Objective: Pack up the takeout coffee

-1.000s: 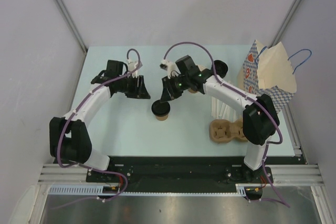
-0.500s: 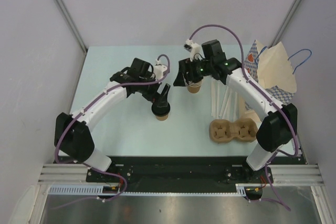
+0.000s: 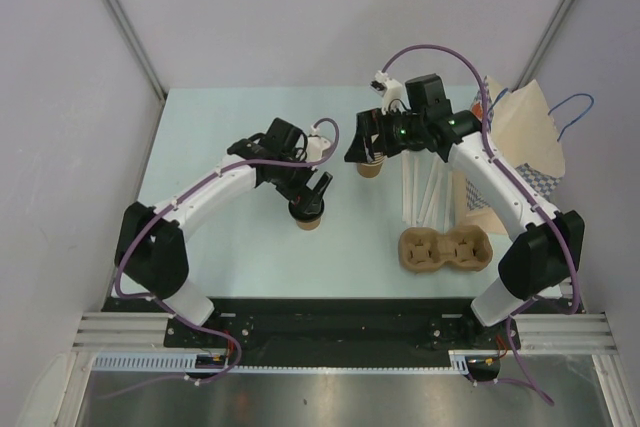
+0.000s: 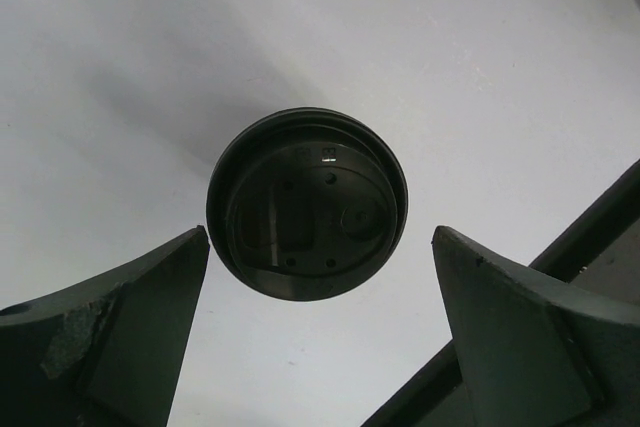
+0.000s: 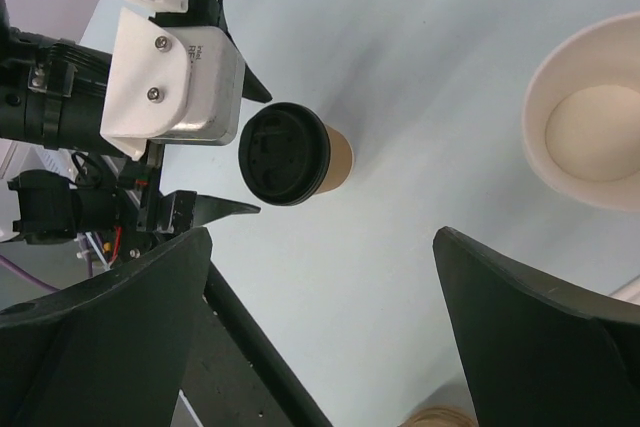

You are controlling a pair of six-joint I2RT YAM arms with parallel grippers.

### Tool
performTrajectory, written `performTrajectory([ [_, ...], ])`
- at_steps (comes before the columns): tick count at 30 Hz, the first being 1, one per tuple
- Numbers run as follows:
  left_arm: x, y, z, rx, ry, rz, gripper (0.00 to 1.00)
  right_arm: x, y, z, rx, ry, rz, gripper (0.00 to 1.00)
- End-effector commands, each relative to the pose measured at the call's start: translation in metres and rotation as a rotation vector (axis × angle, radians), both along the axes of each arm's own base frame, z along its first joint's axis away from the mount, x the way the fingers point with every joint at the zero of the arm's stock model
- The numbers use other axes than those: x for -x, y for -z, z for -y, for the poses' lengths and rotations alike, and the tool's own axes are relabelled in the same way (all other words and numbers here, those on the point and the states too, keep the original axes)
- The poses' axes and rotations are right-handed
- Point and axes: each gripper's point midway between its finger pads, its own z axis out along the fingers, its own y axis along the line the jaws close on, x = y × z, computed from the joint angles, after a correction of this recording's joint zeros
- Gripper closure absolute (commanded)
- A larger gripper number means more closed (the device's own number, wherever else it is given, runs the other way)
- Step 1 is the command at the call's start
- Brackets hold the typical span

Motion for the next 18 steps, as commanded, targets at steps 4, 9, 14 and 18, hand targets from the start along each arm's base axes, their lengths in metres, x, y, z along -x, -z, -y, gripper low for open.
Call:
performTrajectory([
  [4,-0.012,0.001,0.002,-0.042,0.008,0.056,0.02,0.010,-0.013,0.001,-0.027,-0.017,0.011,0.01],
  [9,-0.012,0.006,0.004,-0.064,0.023,0.066,0.04,0.010,-0.010,0.003,-0.024,-0.011,0.006,0.00],
  [14,-0.010,0.015,0.004,-0.090,0.026,0.054,0.10,0.009,-0.010,0.005,-0.028,-0.006,0.001,0.00],
  [18,-0.007,0.021,0.002,-0.109,0.030,0.044,0.16,0.007,-0.009,0.007,-0.030,0.001,-0.003,0.00],
])
